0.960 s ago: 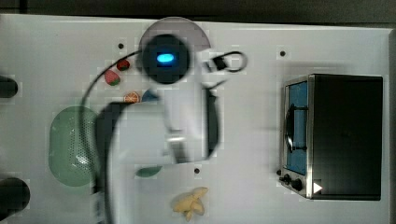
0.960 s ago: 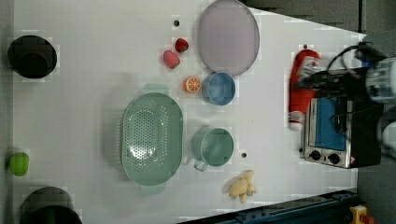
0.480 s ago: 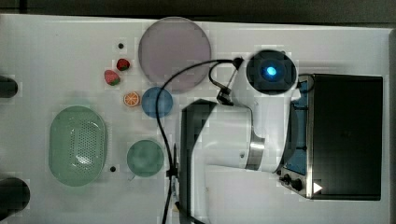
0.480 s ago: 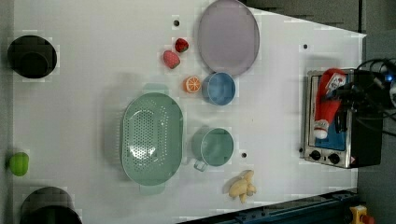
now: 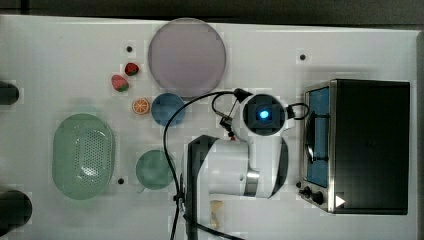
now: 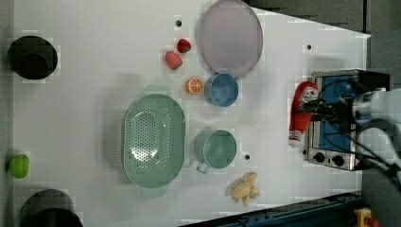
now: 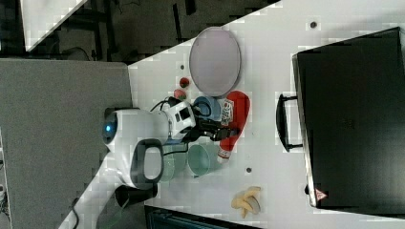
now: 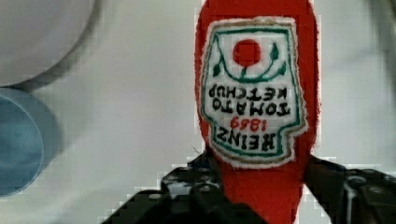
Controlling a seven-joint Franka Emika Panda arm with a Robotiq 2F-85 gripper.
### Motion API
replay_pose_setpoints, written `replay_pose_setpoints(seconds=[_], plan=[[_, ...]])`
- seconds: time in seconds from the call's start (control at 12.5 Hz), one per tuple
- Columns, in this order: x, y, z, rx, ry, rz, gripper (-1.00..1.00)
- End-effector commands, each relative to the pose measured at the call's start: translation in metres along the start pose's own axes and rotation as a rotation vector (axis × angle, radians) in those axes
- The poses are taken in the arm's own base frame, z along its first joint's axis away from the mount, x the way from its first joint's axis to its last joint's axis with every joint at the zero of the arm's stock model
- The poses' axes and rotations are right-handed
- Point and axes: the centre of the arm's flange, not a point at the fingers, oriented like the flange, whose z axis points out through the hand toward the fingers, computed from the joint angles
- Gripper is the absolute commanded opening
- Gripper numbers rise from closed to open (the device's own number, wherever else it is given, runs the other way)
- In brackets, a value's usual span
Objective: Pick ketchup from strainer and place it on the table
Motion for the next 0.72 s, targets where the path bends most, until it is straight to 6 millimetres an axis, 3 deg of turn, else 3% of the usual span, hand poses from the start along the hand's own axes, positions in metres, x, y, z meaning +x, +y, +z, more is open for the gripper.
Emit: replay_pose_setpoints(seconds=[0.08, 0.24, 0.48, 0.56, 0.72], plan=[[-0.016, -0.019, 0.036, 0.015, 0.016, -0.095, 0.13], [-0.014, -0.023, 0.060, 0.024, 0.010, -0.099, 0.19], [-0.012, -0.028, 0.067, 0.036, 0.027, -0.104, 0.83], [-0.008, -0.029, 0.057, 0.039, 0.045, -0.101, 1.00], [0.003, -0.032, 0.019, 0.043, 0.089, -0.072, 1.00]])
